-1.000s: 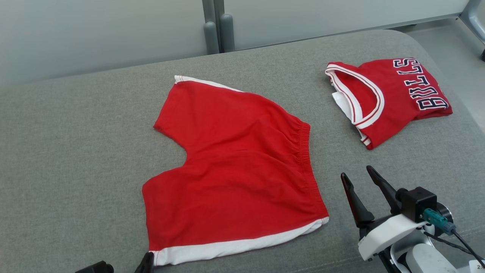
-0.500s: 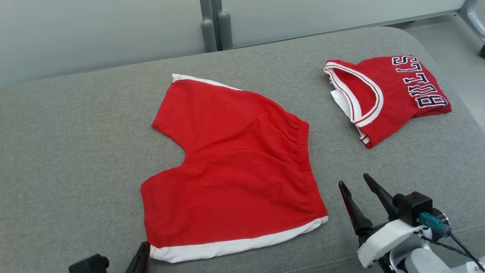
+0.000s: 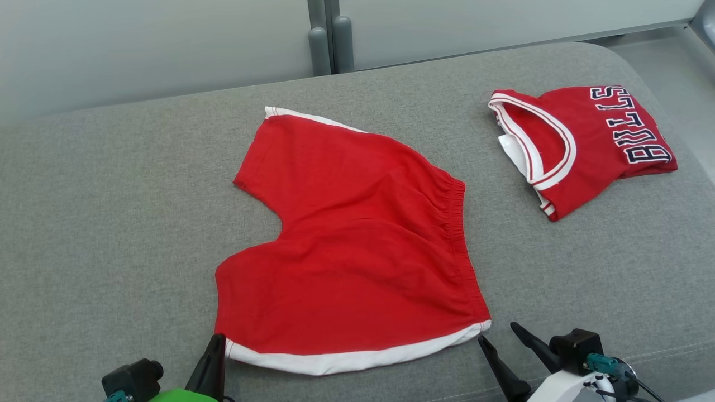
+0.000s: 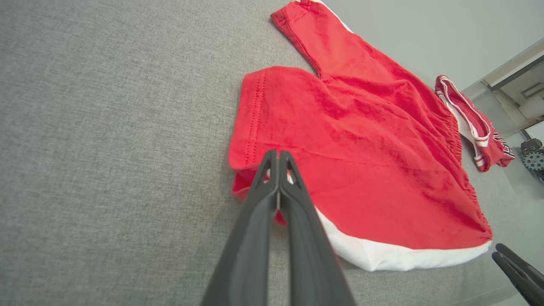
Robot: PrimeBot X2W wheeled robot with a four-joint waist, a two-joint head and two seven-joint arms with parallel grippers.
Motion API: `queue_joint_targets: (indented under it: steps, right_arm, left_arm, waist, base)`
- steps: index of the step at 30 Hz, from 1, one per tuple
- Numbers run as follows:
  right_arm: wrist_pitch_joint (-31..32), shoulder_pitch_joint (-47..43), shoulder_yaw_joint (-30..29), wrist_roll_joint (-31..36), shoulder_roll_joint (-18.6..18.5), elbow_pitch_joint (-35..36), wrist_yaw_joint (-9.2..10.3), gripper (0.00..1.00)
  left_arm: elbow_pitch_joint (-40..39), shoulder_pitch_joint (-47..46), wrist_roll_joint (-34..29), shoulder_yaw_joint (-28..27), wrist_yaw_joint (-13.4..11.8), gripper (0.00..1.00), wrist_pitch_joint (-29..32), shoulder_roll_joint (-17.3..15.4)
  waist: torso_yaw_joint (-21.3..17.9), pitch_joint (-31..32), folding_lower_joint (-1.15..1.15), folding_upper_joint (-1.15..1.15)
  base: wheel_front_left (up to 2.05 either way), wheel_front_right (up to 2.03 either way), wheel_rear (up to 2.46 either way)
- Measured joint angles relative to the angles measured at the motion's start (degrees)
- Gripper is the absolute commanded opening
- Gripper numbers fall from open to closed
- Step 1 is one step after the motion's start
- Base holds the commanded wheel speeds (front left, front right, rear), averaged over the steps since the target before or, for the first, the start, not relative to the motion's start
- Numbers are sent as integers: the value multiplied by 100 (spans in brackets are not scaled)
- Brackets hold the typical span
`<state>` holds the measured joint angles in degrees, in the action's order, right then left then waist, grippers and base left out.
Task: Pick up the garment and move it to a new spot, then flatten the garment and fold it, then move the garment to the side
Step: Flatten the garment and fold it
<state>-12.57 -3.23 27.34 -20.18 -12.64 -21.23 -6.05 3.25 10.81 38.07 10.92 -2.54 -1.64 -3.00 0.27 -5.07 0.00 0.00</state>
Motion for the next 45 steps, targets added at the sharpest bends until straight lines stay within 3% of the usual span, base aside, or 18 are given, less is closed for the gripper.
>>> queue_joint_targets:
  steps: [18,19,21,22,25,37,38,40,43,45]
  right_arm:
    - [-1,716,578,260,-90,-712,-100,100]
    - [-1,739,617,259,-92,-743,-100,88]
    - [-1,771,661,256,-86,-773,-101,43]
    - [-3,776,670,246,-88,-792,-101,38]
    - [-8,780,717,209,-90,-829,-101,0]
    - [-102,1010,859,-36,-168,-794,-102,0]
    - [-102,1010,850,-62,-176,-794,-102,0]
    - [-103,1010,847,-84,-183,-797,-102,0]
    - [-108,1010,864,-110,-182,-798,-102,0]
    - [-109,1012,894,-123,-182,-799,-102,0]
  left_arm:
    - [93,7,-37,127,-7,0,43,5]
    - [93,7,-38,124,-8,0,43,5]
    - [93,7,-38,120,-8,0,43,5]
    - [93,7,-38,121,-9,0,43,5]
    - [93,7,-38,115,-48,0,42,7]
    - [114,7,-42,185,-48,0,121,4]
    - [116,7,-45,207,-48,7,166,3]
    - [133,11,-45,214,-49,38,221,-9]
    - [156,41,-45,208,-51,46,270,-33]
    - [166,102,-40,208,-51,67,335,-42]
  waist:
    - [170,-4,0,0]
    - [186,-7,0,0]
    - [205,-12,0,0]
    - [211,-14,0,0]
    - [215,-17,0,0]
    - [147,-46,0,0]
    - [159,-52,0,0]
    - [190,-68,0,0]
    - [247,-94,0,0]
    - [282,-114,0,0]
  base:
    - [0,0,0]
    - [0,0,0]
    - [0,0,0]
    - [0,0,0]
    - [0,0,0]
    - [0,0,0]
    - [0,0,0]
    - [0,0,0]
    - [0,0,0]
    - [0,0,0]
